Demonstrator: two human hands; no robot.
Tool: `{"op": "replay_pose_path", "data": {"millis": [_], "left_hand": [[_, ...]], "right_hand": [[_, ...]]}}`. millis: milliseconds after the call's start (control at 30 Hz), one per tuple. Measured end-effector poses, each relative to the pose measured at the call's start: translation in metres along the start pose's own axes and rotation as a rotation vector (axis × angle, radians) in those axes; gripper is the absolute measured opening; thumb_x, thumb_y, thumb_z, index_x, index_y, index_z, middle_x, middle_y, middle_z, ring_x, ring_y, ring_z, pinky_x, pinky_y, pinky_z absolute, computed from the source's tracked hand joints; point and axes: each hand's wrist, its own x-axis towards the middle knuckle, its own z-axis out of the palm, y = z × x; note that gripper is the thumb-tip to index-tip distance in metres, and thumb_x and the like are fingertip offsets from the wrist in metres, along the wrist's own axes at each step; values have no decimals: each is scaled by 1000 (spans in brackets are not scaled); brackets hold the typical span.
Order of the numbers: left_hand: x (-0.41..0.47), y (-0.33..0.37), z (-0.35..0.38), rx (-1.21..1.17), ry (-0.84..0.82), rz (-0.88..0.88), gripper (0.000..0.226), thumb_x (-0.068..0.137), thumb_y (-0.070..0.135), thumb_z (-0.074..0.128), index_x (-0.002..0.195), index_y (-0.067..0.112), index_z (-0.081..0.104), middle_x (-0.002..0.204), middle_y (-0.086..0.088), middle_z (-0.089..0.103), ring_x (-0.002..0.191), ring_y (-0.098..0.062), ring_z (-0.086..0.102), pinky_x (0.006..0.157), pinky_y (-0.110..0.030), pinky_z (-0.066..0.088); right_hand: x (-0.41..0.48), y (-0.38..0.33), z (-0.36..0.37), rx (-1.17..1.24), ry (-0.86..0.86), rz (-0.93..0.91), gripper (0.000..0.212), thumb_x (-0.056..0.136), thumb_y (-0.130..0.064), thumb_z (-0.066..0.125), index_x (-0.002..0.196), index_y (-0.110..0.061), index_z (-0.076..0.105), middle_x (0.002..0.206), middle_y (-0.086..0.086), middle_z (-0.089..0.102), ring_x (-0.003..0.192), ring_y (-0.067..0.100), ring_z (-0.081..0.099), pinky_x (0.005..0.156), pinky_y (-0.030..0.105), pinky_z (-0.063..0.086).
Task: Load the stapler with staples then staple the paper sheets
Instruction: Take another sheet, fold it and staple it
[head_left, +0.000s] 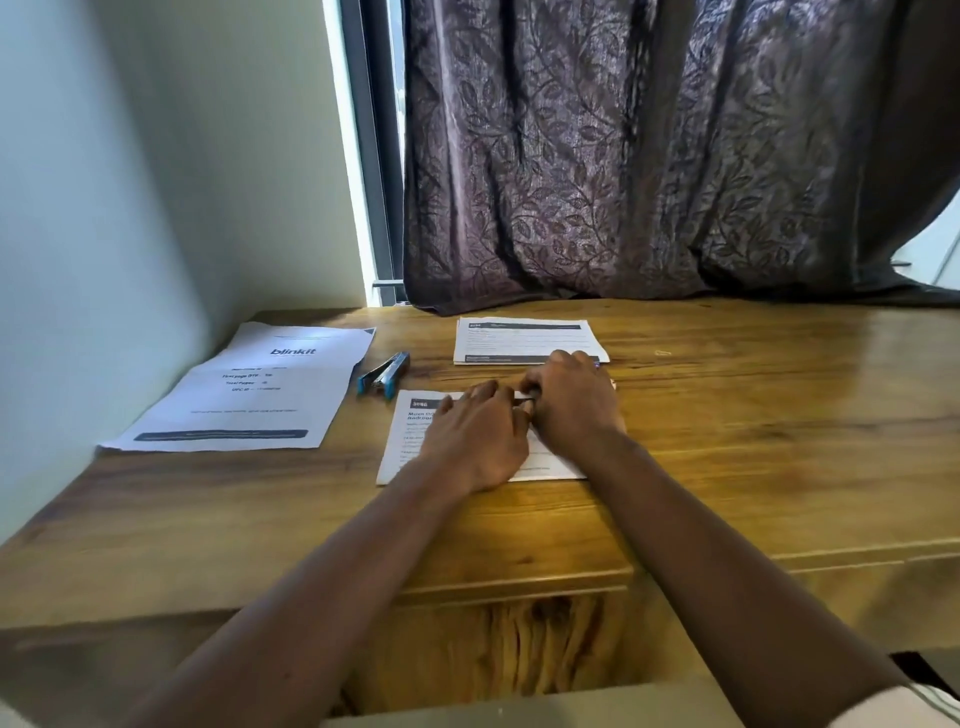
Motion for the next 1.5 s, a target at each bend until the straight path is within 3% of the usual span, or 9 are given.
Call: {"op": "replay_pose_path", "data": {"millis": [133,400,600,700,833,967,1167,1333,1500], "left_hand": [[-5,-19,-6,132,-86,16,63,106,55,21,163,28,14,172,3,8,159,-19,4,128,-51,6],[-20,-54,-28,160,-176,10,73,102,67,22,163,31,2,171,10,-1,158,-15,0,126,-42,10],[-19,-57,-23,165,-163,28,76,101,68,18,163,28,0,171,7,-2,158,-14,-2,128,-41,6],[-18,-58,-22,161,-157,47,76,102,67,17,163,26,0,171,6,-3,158,-14,-3,127,-40,3],[-19,-60,-21,166,-142,70,75,103,65,16,163,23,1,172,3,-2,158,-15,-3,127,-40,3],[-19,-61,-20,147,-123,70,74,103,63,19,163,23,2,172,1,0,158,-16,-3,128,-40,4],[-22,-62,-21,143,-115,41,76,103,64,22,163,21,3,172,2,0,158,-16,-2,127,-39,4],[-22,-60,-22,144,-116,16,76,102,65,24,163,23,5,172,3,0,158,-15,-2,127,-39,5],[-26,-57,-24,127,-85,1,74,102,63,30,163,25,12,172,5,5,158,-16,4,126,-39,11]], "right_hand": [[1,4,3,42,17,18,27,94,-13,59,112,-27,73,117,1,63,115,22,50,94,38,41],[3,8,4,94,44,6,25,99,-19,56,111,-30,75,112,-3,65,109,17,53,94,37,47],[3,-2,-2,-309,108,-116,26,96,-26,59,118,-33,69,115,-3,61,115,20,49,102,43,38],[3,-13,-3,-455,50,-131,27,93,-31,59,119,-28,66,123,0,61,122,23,49,110,48,31],[15,-33,1,-181,-80,-113,27,97,-39,56,118,-26,68,118,0,66,109,20,58,100,44,45],[22,-38,10,12,-184,-146,33,100,-44,53,126,-28,65,123,0,57,115,19,49,95,39,46],[16,-31,25,-17,-113,-153,34,101,-50,43,124,-30,57,126,-1,53,116,17,43,97,38,42],[15,-30,22,-83,-93,-137,37,100,-55,38,124,-32,54,128,-1,53,122,20,44,103,45,33],[16,-32,24,-21,-111,-92,37,99,-55,42,123,-29,53,130,1,51,125,22,42,107,47,34]]}}
